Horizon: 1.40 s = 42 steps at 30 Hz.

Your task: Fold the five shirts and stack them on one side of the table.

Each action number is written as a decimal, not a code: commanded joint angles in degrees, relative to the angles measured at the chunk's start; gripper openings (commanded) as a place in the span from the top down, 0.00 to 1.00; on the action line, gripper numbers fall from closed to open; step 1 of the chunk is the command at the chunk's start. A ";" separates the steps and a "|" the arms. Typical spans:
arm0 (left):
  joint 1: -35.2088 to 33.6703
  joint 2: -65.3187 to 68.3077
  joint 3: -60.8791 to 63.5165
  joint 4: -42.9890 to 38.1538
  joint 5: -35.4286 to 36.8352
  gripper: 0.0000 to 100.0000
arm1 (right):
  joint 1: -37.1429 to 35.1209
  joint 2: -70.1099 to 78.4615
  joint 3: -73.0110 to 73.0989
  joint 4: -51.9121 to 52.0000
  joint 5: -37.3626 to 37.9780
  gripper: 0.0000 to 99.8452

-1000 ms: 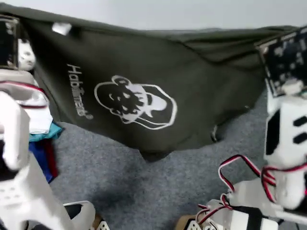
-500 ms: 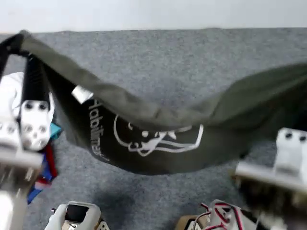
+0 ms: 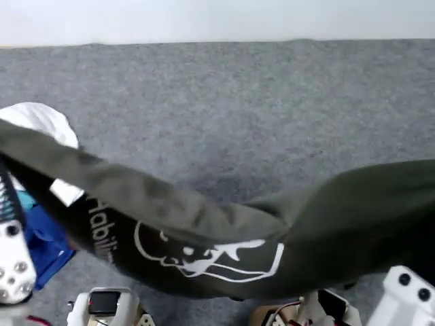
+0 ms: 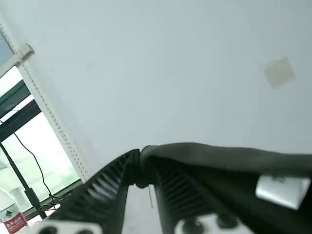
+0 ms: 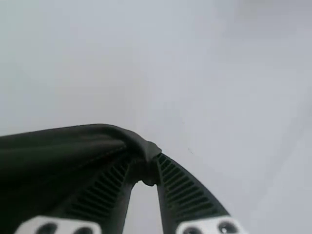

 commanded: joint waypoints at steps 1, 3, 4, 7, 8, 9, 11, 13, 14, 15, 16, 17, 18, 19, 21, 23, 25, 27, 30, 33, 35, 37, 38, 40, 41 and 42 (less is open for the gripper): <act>-0.44 -0.09 -0.84 0.35 -0.44 1.00 | 0.48 0.40 0.26 -1.27 0.44 0.99; -0.44 0.35 0.04 0.35 -0.44 1.00 | 0.57 0.75 0.35 -0.84 0.44 0.99; -0.44 0.44 0.92 0.35 -0.44 1.00 | 0.57 0.75 0.70 -0.75 0.44 0.99; -0.44 0.35 5.23 0.00 -0.44 1.00 | 0.57 0.48 4.31 -1.36 0.44 0.99; -0.44 0.35 6.81 0.00 -0.44 1.00 | 0.57 0.31 5.36 -1.80 0.44 0.99; -0.44 0.35 8.22 -0.09 -0.44 1.00 | 0.57 0.22 6.24 -2.42 0.44 0.99; -0.44 0.35 10.77 -0.09 -0.44 1.00 | 0.57 0.40 7.65 -3.38 0.44 0.99; -0.44 0.62 13.41 -0.09 -0.44 1.00 | 0.57 0.66 9.58 -3.74 0.44 0.99; -0.44 0.70 14.73 -0.18 -0.44 1.00 | 0.57 0.75 11.25 -3.82 0.35 0.99; -0.44 0.70 16.48 -0.26 -0.44 1.00 | 0.48 0.75 13.36 -3.82 0.26 0.99; -0.44 0.70 18.59 -1.14 -0.44 1.00 | 0.31 0.75 15.47 -3.82 0.26 0.99; -0.44 0.62 21.05 -2.55 -0.44 1.00 | 0.31 0.75 17.67 -3.82 0.18 0.99; -0.44 0.44 23.52 -4.48 -0.44 1.00 | 0.22 0.75 19.96 -3.91 0.09 0.99; -0.44 0.44 26.07 -6.59 -0.44 1.00 | 0.22 0.75 22.33 -3.91 0.00 0.99; -0.44 0.53 31.25 -10.81 -0.44 1.00 | 0.22 0.75 27.96 -4.79 0.00 0.99; -0.44 0.70 36.97 -15.65 -0.26 1.00 | 0.04 0.75 34.02 -7.34 -0.09 0.99; -0.44 0.70 43.38 -21.89 -0.26 1.00 | -1.63 0.75 40.26 -10.51 -0.09 0.99; -0.44 0.70 50.24 -29.01 -0.26 1.00 | -3.56 0.75 46.95 -13.76 -0.09 0.99; -0.53 0.70 60.00 -39.03 -0.35 1.00 | -6.11 0.75 56.88 -20.00 0.00 0.99; -0.53 0.79 68.62 -47.91 -0.35 1.00 | -7.34 0.75 66.55 -27.30 0.00 0.99; -0.53 0.79 73.89 -54.15 -0.35 1.00 | -7.60 0.75 72.53 -31.87 0.09 0.99; -0.53 0.88 79.08 -60.92 -0.35 1.00 | -7.60 0.66 77.89 -35.82 0.18 0.99; -0.53 0.88 81.63 -64.44 -0.35 1.00 | -7.60 0.66 80.44 -37.67 0.26 0.99; -0.35 1.32 86.46 -70.95 -0.35 1.00 | -7.60 0.57 84.57 -40.84 0.26 0.99; -0.35 2.29 88.22 -73.85 -0.35 1.00 | -7.60 0.48 86.51 -42.33 0.18 0.99; -0.35 3.87 89.45 -76.48 -0.35 1.00 | -7.60 0.57 88.09 -43.82 0.18 0.99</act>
